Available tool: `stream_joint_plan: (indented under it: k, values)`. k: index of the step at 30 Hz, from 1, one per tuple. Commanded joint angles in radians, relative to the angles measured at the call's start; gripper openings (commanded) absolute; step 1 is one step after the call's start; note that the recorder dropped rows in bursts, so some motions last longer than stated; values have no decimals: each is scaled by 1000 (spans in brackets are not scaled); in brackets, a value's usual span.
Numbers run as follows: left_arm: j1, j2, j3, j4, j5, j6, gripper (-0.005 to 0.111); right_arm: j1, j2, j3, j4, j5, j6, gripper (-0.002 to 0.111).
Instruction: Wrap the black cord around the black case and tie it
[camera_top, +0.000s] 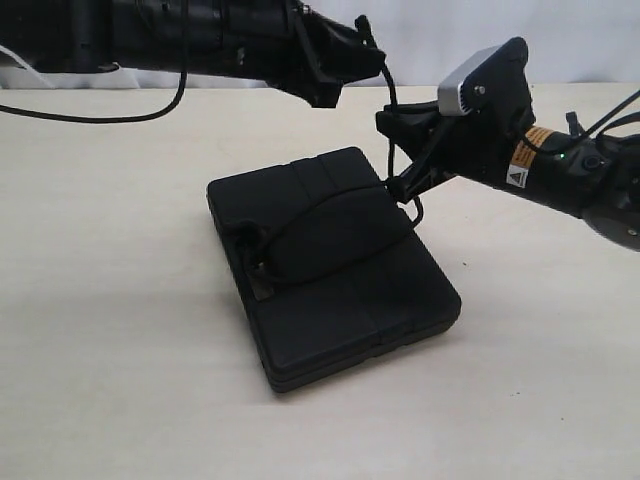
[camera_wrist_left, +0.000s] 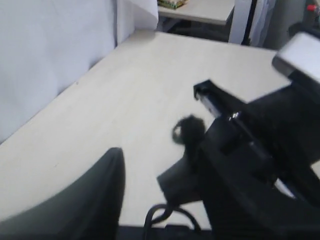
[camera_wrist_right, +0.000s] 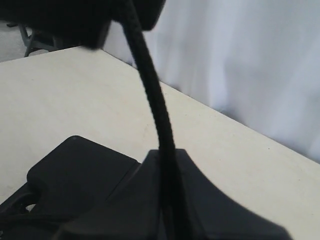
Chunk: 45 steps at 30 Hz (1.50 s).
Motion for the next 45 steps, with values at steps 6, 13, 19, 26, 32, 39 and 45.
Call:
stream_joint_plan:
  k: [6, 13, 19, 26, 32, 39, 45]
  values:
    - [1, -152, -7, 1003, -174, -964, 55, -2, -93, -13, 84, 103, 20, 4]
    - [1, -130, -12, 1455, 211, -1618, 55, -2, -117, -26, 84, 229, 32, 4]
    - [-2, -48, 80, 1409, 162, -1705, 55, -2, -117, -25, 84, 272, 124, 4]
    - [-2, 43, 137, 1378, -2, -1786, 55, -2, -117, -25, 36, 294, 162, 4]
    - [-2, 104, 137, 1340, 4, -1786, 55, -2, -117, -25, 36, 312, 162, 4]
    - [-2, 104, 137, 1298, -26, -1786, 55, -2, -117, -25, 34, 312, 162, 4]
    - [-2, 106, 159, 1292, -126, -1804, 55, -2, -117, -25, 34, 312, 162, 4]
